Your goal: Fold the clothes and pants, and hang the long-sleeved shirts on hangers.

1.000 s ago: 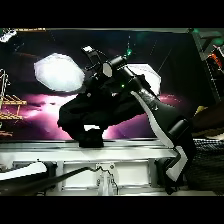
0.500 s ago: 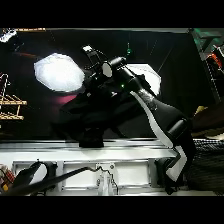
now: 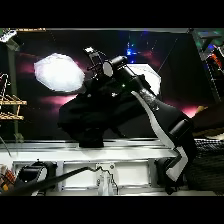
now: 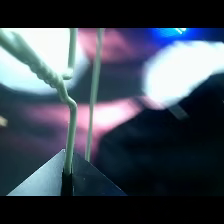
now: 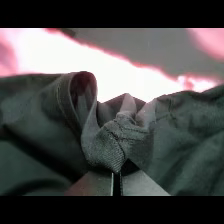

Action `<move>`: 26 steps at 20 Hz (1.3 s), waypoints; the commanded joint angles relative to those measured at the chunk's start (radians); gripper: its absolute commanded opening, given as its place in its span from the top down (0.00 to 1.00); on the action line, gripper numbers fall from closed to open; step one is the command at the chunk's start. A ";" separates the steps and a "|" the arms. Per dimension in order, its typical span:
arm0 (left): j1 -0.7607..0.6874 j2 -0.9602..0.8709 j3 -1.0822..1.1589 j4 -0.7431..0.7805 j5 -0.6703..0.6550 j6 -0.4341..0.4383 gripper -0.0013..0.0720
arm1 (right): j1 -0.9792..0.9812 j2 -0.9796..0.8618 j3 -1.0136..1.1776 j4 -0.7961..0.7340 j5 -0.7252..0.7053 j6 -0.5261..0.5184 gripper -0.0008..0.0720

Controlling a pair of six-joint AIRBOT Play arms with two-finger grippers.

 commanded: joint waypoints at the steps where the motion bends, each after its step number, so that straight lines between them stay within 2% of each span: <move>1: -0.055 0.111 -0.060 -0.249 -0.213 0.042 0.97 | 0.000 0.035 0.000 0.002 0.057 0.013 0.96; 7: -0.055 0.124 -0.189 -0.394 -0.271 0.153 0.97 | 0.000 0.133 0.000 -0.005 0.060 0.008 0.96; 14: -0.055 0.088 -0.203 -0.368 -0.243 0.305 0.97 | 0.001 0.150 0.000 0.004 0.121 0.000 0.96; 19: -0.055 0.011 -0.203 -0.364 -0.131 0.407 0.97 | 0.001 0.150 0.000 0.030 0.140 -0.006 0.96; 26: -0.057 -0.108 -0.203 -0.376 -0.106 0.495 0.97 | 0.001 0.150 0.000 0.037 0.134 -0.017 0.96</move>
